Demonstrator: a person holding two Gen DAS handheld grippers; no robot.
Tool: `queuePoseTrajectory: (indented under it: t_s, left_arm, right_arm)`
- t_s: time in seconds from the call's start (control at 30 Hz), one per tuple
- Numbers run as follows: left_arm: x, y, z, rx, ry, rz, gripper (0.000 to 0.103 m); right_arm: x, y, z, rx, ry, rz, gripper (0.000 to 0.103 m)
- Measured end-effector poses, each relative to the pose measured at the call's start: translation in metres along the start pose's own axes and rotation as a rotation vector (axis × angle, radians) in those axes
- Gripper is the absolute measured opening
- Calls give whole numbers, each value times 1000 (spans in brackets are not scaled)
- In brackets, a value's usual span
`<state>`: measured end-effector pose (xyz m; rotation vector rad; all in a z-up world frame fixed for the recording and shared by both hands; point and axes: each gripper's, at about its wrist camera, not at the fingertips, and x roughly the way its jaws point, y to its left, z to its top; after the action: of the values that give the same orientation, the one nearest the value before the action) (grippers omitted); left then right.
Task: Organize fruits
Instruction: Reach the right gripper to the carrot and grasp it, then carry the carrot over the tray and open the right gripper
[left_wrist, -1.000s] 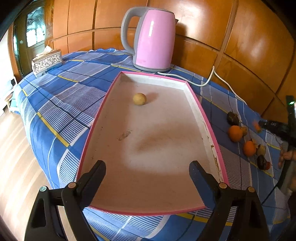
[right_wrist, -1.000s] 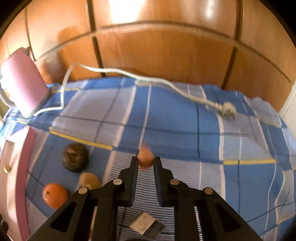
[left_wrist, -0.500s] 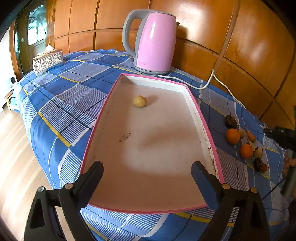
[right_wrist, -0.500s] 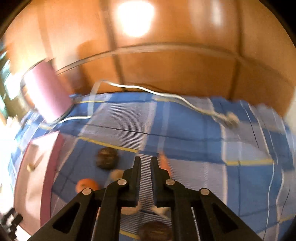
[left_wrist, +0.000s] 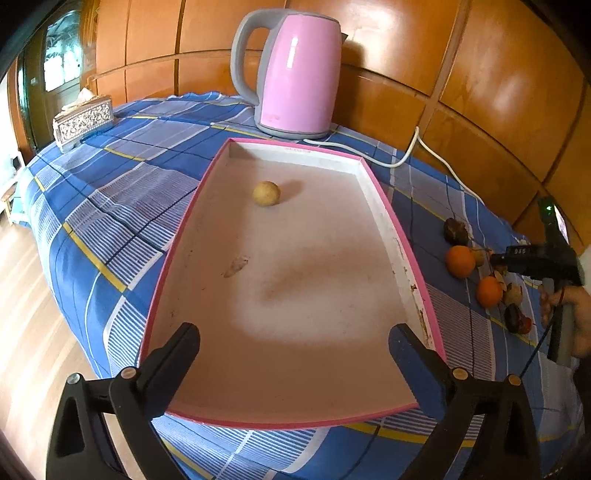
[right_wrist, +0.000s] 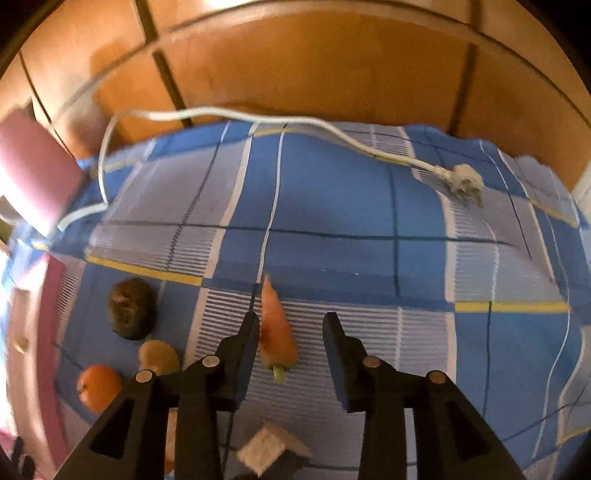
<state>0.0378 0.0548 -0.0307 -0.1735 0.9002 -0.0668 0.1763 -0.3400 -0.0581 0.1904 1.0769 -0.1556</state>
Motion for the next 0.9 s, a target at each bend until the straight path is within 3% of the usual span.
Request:
queuePoseTrajectory:
  t_s: [0.1, 0.3, 0.43, 0.63, 0.77, 0.9]
  left_arm:
    - [-1, 4, 2, -17, -3, -3, 103]
    - [-6, 13, 6, -57, -31, 16, 103]
    - [-7, 23, 9, -98, -39, 39, 103]
    - [-11, 24, 9, -102, -50, 47, 103]
    - [-13, 25, 11, -103, -58, 43, 103]
    - [-13, 24, 11, -99, -52, 44, 103]
  right_arm:
    - [6, 9, -4, -78, 19, -34, 21]
    - [-24, 21, -11, -124, -83, -22, 21]
    - [-59, 53, -12, -158, -145, 127, 21]
    - [-72, 143, -32, -297, -104, 361, 21]
    - [-59, 200, -43, -336, -38, 438, 21]
    - [-47, 232, -47, -349, 1, 466, 21]
